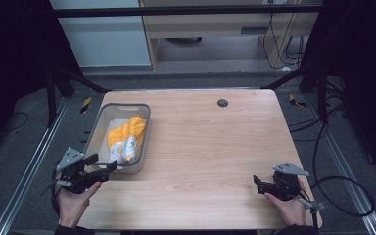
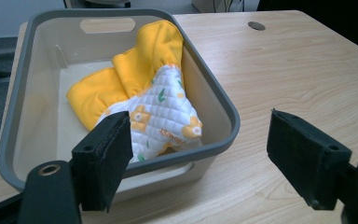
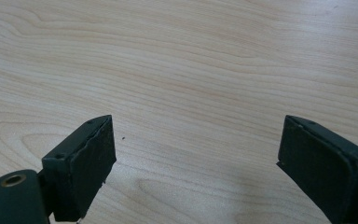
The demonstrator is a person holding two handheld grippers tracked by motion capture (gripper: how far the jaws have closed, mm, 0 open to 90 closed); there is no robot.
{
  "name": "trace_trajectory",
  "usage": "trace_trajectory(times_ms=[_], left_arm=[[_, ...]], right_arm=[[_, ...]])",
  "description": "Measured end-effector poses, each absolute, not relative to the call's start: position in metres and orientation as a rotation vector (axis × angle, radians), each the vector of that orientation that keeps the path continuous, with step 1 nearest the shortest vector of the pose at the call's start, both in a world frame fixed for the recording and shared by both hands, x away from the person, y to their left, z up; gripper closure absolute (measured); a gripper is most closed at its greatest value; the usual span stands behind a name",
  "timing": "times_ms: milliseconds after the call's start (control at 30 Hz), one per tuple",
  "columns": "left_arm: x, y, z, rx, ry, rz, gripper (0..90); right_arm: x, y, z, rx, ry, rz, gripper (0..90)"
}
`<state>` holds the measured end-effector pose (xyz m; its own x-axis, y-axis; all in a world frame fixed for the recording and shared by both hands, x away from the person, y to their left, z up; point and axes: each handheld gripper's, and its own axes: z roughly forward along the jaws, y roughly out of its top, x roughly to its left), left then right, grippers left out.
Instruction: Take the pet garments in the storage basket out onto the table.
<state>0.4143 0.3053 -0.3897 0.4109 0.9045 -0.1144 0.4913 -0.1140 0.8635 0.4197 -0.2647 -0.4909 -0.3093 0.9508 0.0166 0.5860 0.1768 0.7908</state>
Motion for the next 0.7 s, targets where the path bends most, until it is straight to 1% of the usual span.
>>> trace_trajectory(times_ms=[200,700], left_arm=[[0.423,0.303,-0.386,1.769,1.209,0.585,21.7],[0.441,0.298,-0.386,1.786,1.211,0.565,21.6]], right_arm=[[0.419,-0.265,-0.491,1.444,1.967,0.982,11.0],[0.419,-0.266,-0.491,1.443,1.961,0.983,11.0]])
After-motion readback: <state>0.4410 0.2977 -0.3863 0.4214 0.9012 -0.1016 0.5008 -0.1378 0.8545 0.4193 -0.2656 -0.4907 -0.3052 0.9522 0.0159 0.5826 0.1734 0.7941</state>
